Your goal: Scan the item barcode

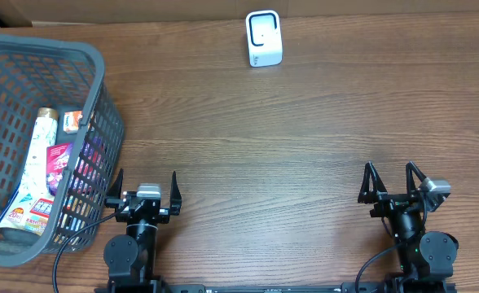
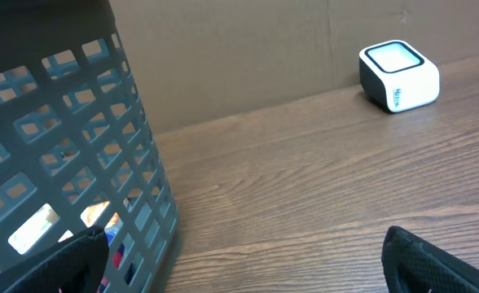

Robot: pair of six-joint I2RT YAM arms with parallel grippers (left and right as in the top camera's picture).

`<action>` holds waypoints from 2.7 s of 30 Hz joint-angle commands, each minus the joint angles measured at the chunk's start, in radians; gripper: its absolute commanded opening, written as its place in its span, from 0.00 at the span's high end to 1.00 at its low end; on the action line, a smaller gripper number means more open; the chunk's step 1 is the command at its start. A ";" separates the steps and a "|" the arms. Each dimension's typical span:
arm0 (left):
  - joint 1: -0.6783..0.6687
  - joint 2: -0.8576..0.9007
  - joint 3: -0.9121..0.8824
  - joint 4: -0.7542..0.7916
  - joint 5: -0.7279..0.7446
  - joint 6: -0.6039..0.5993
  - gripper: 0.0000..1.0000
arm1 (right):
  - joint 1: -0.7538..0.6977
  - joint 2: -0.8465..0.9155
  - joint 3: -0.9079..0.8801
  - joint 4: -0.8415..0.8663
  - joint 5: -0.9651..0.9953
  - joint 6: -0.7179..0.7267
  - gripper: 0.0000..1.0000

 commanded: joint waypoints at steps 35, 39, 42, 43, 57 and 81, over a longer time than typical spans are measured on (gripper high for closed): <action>-0.005 -0.010 -0.007 0.002 -0.009 0.019 0.00 | 0.003 -0.012 -0.010 0.004 0.010 0.004 0.00; -0.004 -0.010 -0.007 0.002 -0.009 0.019 0.00 | 0.003 -0.012 -0.010 0.004 0.010 0.004 0.00; -0.005 -0.010 -0.007 0.002 -0.009 0.019 0.00 | 0.003 -0.012 -0.010 0.004 0.010 0.004 0.00; -0.005 -0.010 -0.007 0.002 -0.009 0.019 0.00 | 0.003 -0.012 -0.010 0.004 0.010 0.004 0.00; -0.004 -0.010 -0.007 0.002 -0.009 0.019 0.00 | 0.003 -0.012 -0.010 0.004 0.010 0.004 0.00; -0.005 -0.010 0.010 0.051 0.399 -0.135 0.00 | 0.003 -0.012 -0.010 0.004 0.010 0.004 0.00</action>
